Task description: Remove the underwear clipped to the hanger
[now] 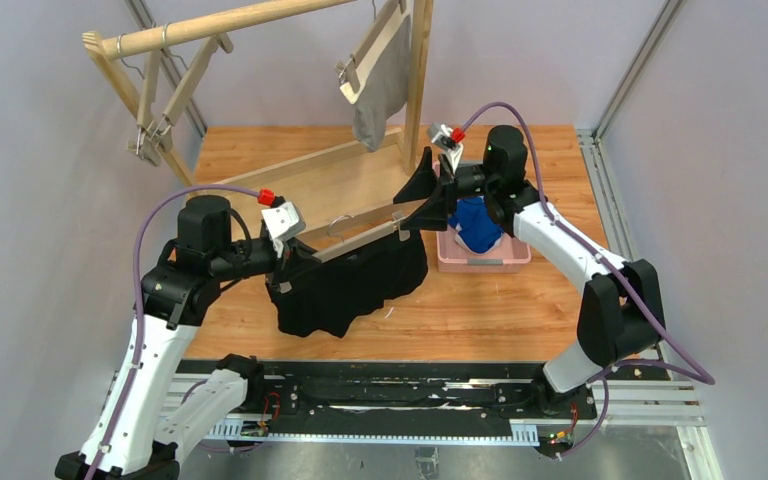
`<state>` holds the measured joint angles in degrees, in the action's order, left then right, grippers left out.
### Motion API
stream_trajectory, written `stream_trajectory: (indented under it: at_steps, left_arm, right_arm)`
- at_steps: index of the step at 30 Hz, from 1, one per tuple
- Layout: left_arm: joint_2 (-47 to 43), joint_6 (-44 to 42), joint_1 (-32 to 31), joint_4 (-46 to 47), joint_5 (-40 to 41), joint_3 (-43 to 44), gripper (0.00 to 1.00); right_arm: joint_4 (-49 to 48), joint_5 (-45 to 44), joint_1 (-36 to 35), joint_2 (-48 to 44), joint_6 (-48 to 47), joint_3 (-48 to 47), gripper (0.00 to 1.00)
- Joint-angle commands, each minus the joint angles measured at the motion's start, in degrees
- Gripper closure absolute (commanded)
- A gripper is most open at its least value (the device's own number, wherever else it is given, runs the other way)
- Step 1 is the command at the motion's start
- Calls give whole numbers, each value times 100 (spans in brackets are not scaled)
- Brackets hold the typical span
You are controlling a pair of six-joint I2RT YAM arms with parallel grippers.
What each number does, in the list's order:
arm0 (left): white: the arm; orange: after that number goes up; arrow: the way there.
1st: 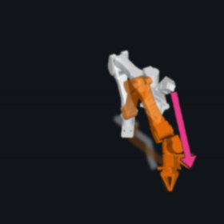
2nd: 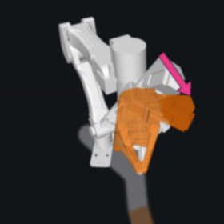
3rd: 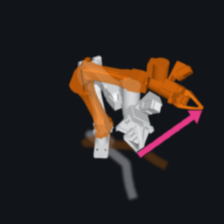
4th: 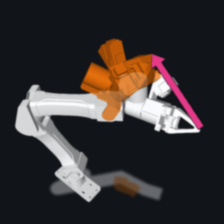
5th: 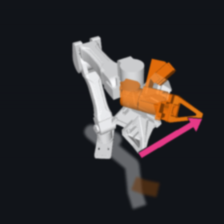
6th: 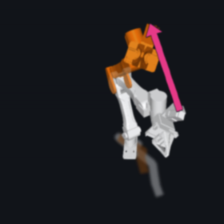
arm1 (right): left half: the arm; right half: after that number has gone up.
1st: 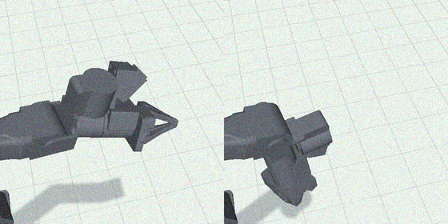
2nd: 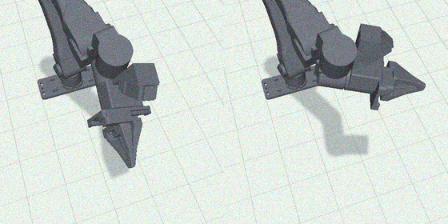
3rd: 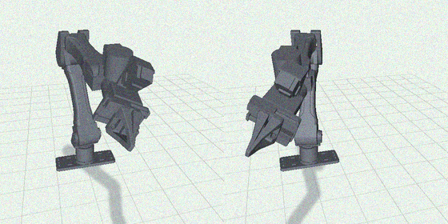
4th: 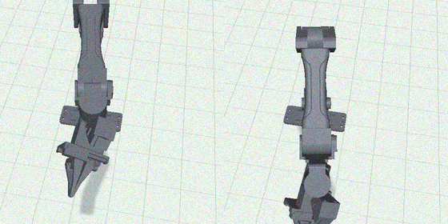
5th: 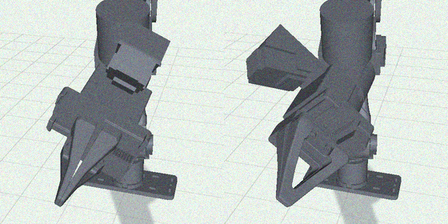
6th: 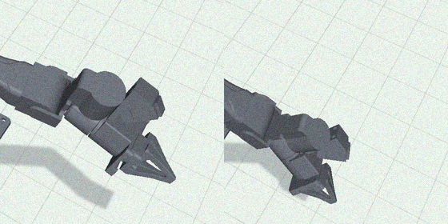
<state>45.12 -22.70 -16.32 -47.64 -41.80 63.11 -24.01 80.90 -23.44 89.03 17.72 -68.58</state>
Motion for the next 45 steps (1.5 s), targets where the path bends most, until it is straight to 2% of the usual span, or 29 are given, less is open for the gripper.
stream_trajectory:
  at_steps: [1,8,14,19,24,27,29,30,32,34,35,36,38,41,42,45]
  left_arm:
    - [-8,-31,-29,294,-125,192,100]
    - [-2,101,-30,500,-80,108,100]
    - [56,145,-30,578,-62,84,100]
    - [134,172,-28,621,-23,35,100]
    - [176,164,-25,633,7,-16,100]
    - [189,165,-28,632,28,-27,100]
    - [190,164,-28,631,52,-35,100]
    - [190,167,-29,634,53,-38,100]
    - [194,173,-30,626,58,-22,100]
    - [199,182,-27,653,56,-25,100]
    - [199,188,-29,663,63,-27,100]
    - [201,201,-29,674,73,-36,100]
    - [209,207,-30,705,74,-37,100]
    - [223,238,-29,714,101,-42,100]
    - [220,244,-30,732,101,-37,100]
    - [210,249,-29,753,83,-16,100]
  right_arm:
    - [-379,-87,-99,-14,257,-68,26]
    - [-376,-89,-121,64,338,-116,36]
    - [-384,-90,-190,123,365,-127,36]
    - [-385,-75,-247,154,374,-179,45]
    - [-389,-82,-257,146,384,-196,36]
    - [-385,-93,-257,132,374,-203,37]
    - [-382,-92,-257,144,368,-212,43]
    - [-375,-92,-257,149,367,-220,50]
    - [-368,-48,-257,170,366,-240,68]
    - [-355,-71,-257,176,353,-235,93]
    - [-337,-92,-257,171,329,-234,99]
    - [-340,-108,-257,161,314,-215,99]
    - [-335,-128,-257,130,312,-202,97]
    - [-310,-187,-255,80,317,-210,68]
    - [-296,-219,-255,59,313,-213,62]
    - [-174,-424,-227,-51,292,-245,56]
